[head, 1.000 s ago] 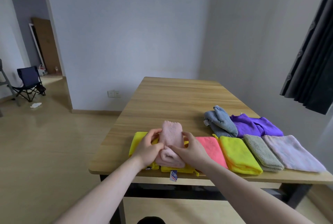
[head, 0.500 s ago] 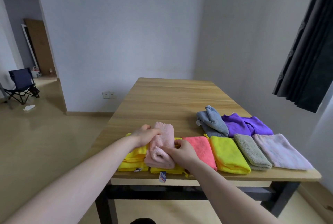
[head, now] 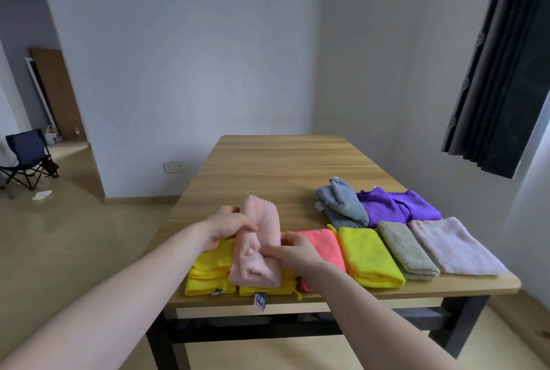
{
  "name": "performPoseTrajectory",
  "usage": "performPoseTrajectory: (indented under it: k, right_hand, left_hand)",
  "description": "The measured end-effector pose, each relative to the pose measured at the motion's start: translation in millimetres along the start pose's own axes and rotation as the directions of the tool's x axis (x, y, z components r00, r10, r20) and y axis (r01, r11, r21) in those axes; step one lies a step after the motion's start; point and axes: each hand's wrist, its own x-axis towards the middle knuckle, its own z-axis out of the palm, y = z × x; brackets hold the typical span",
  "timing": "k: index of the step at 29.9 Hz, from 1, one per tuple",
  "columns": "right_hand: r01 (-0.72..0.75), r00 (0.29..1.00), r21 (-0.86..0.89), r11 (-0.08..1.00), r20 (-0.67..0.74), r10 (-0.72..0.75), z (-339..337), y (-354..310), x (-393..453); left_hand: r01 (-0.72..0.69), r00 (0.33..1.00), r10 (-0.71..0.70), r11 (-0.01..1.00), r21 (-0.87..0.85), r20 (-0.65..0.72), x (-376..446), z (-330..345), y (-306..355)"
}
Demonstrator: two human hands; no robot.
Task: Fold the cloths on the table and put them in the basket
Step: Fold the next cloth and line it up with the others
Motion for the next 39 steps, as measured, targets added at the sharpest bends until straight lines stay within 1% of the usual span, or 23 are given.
performPoseTrajectory:
  k: [2,5,7,10,13,14,16,20,21,23,26,29,31,33,34,36,37,38,39]
  right_hand:
    - [-0.016,1.0,0.071,0.997,0.012,0.015,-3.5,-0.6,-0.7]
    - [-0.027,1.0,0.113,0.993,0.016,0.025,-10.2,-5.0,0.0]
    - [0.0,1.0,0.149,0.989,0.027,-0.004,-16.0,-9.9,-0.1]
    - [0.006,0.999,0.269,0.963,0.042,-0.019,-28.6,-19.7,-3.6]
    - [-0.025,0.993,0.335,0.942,0.12,-0.017,-49.0,-26.2,-2.5]
    - [-0.038,0.988,0.333,0.942,0.154,-0.015,-52.3,-27.8,-3.3]
    - [-0.057,0.985,0.333,0.941,0.174,-0.002,-66.3,-27.6,5.4]
    - [-0.07,0.997,0.464,0.883,0.065,0.045,-87.9,-26.1,33.2]
    - [-0.08,0.997,0.471,0.879,0.046,0.067,-91.7,-26.6,39.7]
    - [-0.094,0.995,0.431,0.898,0.013,0.098,-96.3,-25.3,50.1]
    - [-0.128,0.988,0.396,0.909,-0.03,0.153,-97.1,-22.7,62.5]
    - [-0.138,0.977,0.432,0.891,-0.089,0.195,-91.7,-17.4,81.2]
    - [-0.108,0.969,0.313,0.944,-0.178,0.17,-87.2,-10.8,96.4]
    - [-0.07,0.958,0.109,0.992,-0.269,0.097,-83.6,-8.9,95.9]
    - [-0.05,0.955,-0.001,0.999,-0.293,0.047,-81.5,-7.2,96.3]
    - [0.0,0.952,-0.215,0.977,-0.298,-0.066,-79.3,-1.7,96.4]
    - [0.025,0.952,-0.323,0.946,-0.282,-0.122,-78.4,0.7,97.0]
    - [0.041,0.953,-0.424,0.905,-0.255,-0.163,-78.1,4.1,97.5]
    - [0.053,0.952,-0.518,0.854,-0.231,-0.199,-78.6,7.5,97.2]
  left_hand:
    - [0.0,1.0,0.002,0.996,-0.09,0.022,-5.6,2.9,8.2]
    - [-0.008,0.999,0.014,0.989,-0.147,0.038,-11.7,7.0,23.8]
    - [-0.031,0.997,0.044,0.984,-0.176,0.068,-12.3,8.7,39.0]
    - [-0.094,0.991,0.112,0.97,-0.223,0.071,-7.9,12.4,62.2]
    - [-0.148,0.985,0.165,0.952,-0.267,0.041,4.8,21.1,81.7]
    - [-0.156,0.985,0.172,0.948,-0.278,0.032,8.0,22.0,84.7]
    - [-0.165,0.983,0.181,0.941,-0.296,0.026,23.1,31.5,94.4]
    - [-0.166,0.985,0.175,0.942,-0.292,0.003,56.3,52.9,105.7]
    - [-0.168,0.985,0.171,0.944,-0.282,-0.014,65.4,57.4,105.9]
    - [-0.167,0.986,0.162,0.955,-0.244,-0.04,84.1,65.2,103.8]
    - [-0.135,0.99,0.122,0.965,-0.225,-0.07,104.5,71.9,97.3]
    - [-0.109,0.991,0.087,0.968,-0.226,-0.105,126.6,79.8,89.6]
    - [-0.104,0.99,0.08,0.969,-0.222,-0.113,145.7,85.3,84.4]
    - [-0.108,0.989,0.085,0.974,-0.197,-0.121,152.2,85.3,81.2]
    - [-0.108,0.989,0.086,0.978,-0.179,-0.122,158.6,85.2,78.6]
    - [-0.108,0.989,0.093,0.986,-0.125,-0.118,166.3,83.9,74.9]
    - [-0.107,0.99,0.099,0.992,-0.075,-0.103,169.0,83.8,72.5]
    - [-0.114,0.99,0.116,0.993,0.019,-0.086,170.0,84.1,70.1]
    - [-0.131,0.988,0.143,0.978,0.161,-0.065,168.2,84.0,67.9]
